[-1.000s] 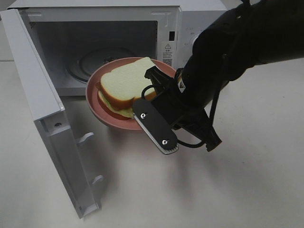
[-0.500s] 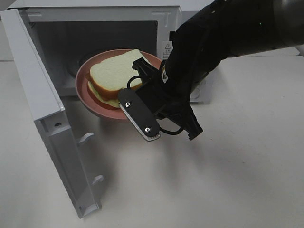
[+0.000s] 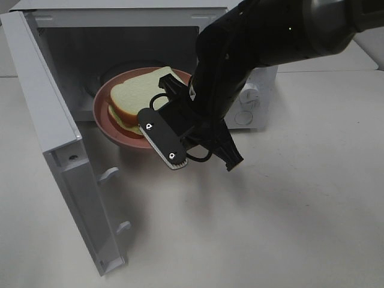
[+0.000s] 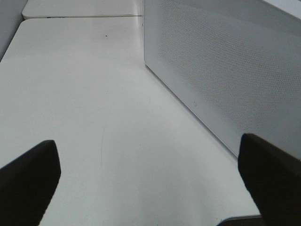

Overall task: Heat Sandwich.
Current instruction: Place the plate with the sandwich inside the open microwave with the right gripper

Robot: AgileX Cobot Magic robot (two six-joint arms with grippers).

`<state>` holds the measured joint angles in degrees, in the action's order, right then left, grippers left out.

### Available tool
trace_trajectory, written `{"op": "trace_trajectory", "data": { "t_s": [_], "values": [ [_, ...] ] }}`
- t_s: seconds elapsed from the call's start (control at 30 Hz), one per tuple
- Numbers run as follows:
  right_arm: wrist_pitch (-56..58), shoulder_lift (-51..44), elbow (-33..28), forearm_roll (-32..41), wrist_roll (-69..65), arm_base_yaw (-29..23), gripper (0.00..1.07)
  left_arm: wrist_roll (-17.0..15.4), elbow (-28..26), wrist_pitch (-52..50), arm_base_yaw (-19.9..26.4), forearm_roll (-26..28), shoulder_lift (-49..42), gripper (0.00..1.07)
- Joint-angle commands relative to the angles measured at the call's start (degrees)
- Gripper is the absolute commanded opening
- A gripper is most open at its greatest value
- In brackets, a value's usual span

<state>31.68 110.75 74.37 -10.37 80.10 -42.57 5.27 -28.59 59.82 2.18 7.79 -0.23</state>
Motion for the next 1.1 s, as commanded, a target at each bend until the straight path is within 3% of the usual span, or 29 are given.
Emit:
{"op": "trace_trajectory", "data": {
  "t_s": [0.03,0.37,0.83,1.1],
  "values": [
    [-0.97,0.63,1.95,1.26,0.86,0.00,0.00,-0.17,0.29,-0.52,0.00,0.17,-1.43,0.97],
    [-0.63,4.01,5.90,2.12,1.95,0.00,0.00,-0.17,0.29,-0.52,0.00,0.11,-1.49,0.97],
    [9.63,12.89,22.17,1.95,-2.01,0.00,0.00,-0.17,0.29,-0.52,0.00,0.11,-1.49,0.97],
    [11.46,15.58,27.62,1.89,-3.55,0.00,0.00,-0.17,0.29,-0.52,0.00,0.11,-1.49,0.97]
  ]
}}
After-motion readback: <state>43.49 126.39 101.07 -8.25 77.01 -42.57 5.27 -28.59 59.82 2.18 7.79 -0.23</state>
